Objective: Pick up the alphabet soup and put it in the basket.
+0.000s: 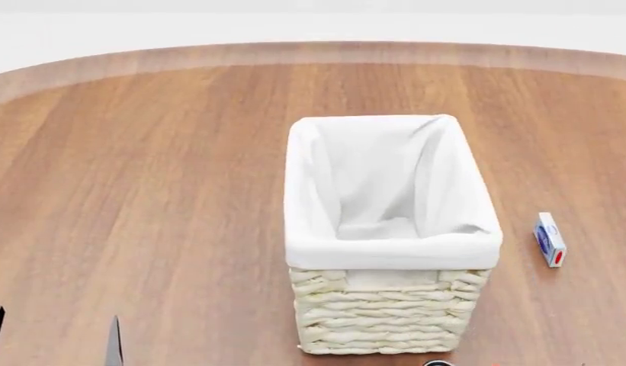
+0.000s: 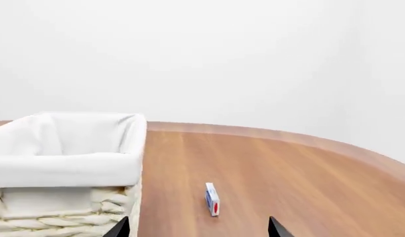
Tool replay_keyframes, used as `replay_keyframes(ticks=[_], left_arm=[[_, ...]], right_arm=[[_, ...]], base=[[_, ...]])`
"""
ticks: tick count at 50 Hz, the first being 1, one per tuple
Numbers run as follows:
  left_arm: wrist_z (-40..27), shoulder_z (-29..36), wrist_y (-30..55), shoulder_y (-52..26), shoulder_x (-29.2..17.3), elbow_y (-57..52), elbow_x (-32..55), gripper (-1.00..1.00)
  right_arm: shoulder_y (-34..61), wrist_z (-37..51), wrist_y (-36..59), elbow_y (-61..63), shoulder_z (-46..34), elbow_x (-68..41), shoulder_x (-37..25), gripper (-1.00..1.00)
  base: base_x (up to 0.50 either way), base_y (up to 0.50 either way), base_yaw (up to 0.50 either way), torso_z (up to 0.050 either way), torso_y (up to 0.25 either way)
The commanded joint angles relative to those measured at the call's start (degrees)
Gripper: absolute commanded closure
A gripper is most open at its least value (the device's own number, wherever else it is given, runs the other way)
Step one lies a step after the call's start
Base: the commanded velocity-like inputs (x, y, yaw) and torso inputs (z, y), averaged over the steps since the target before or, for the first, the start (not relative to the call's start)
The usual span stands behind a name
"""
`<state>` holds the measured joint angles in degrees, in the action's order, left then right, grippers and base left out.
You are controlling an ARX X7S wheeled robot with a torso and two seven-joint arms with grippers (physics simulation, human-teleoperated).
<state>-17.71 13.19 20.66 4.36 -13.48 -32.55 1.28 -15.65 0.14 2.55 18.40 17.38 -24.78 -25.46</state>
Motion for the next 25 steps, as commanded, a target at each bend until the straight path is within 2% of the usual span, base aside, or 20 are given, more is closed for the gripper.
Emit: replay_keyframes(ticks=[1,6,17,25], left_arm=[[-0.4,0.0,0.0,0.1,-0.4,-0.2,0.3,-1.00],[-0.7,0.1,0.3,0.1,-0.6,-0.7,0.2,-1.00],[-1.1,0.3,0.4,0.1,-0.8,-0.8,0.4,-1.00],[-1.4,0.4,0.3,0.2,-1.0,-0.8,0.6,-1.00]], right_arm=[[-7.2,0.0,-2.6,1.5,3.5,-1.6,1.9,-1.00],[-8.5,-0.3,-4.4,1.4,3.7,-1.2,2.9,-1.00],[-8.7,-1.6,-15.4,-8.1,1.5,6.8,7.6,-1.00],[-7.2,-1.6,-16.9,-12.8,0.7,7.5,8.7,-1.00]], base=[[0.00,0.00,0.00,0.000,0.000],[0.00,0.00,0.00,0.000,0.000],[0.00,0.00,0.00,0.000,0.000],[0.00,0.00,0.00,0.000,0.000]])
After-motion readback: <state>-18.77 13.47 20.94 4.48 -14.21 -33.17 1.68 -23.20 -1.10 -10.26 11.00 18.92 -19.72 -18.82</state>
